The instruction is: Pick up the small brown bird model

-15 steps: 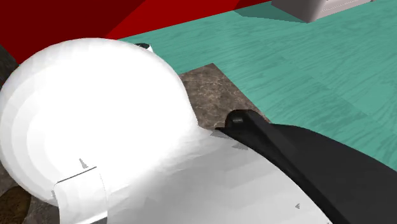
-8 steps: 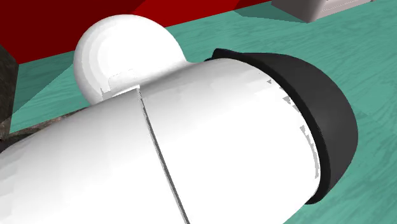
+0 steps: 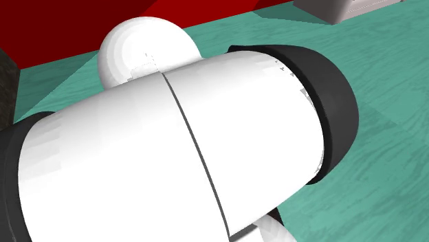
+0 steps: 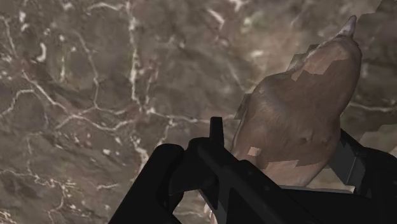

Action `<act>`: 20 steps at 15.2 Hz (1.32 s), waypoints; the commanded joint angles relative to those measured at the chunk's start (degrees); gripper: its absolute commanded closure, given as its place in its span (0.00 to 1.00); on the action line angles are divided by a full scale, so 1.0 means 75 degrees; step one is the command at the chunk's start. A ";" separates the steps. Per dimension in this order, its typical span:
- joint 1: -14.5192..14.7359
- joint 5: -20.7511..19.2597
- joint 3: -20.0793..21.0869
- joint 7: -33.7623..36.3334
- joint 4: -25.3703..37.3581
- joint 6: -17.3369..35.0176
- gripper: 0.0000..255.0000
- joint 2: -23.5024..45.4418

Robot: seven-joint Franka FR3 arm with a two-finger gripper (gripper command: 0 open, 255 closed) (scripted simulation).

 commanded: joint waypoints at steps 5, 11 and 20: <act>0.0007 0.0004 0.0008 0.0007 -0.0007 0.0007 1.00 0.0011; 0.0049 0.0243 -0.0043 -0.0193 0.0072 -0.0490 1.00 -0.0437; 0.0152 0.0564 -0.0193 -0.0457 0.0379 -0.1620 1.00 -0.1303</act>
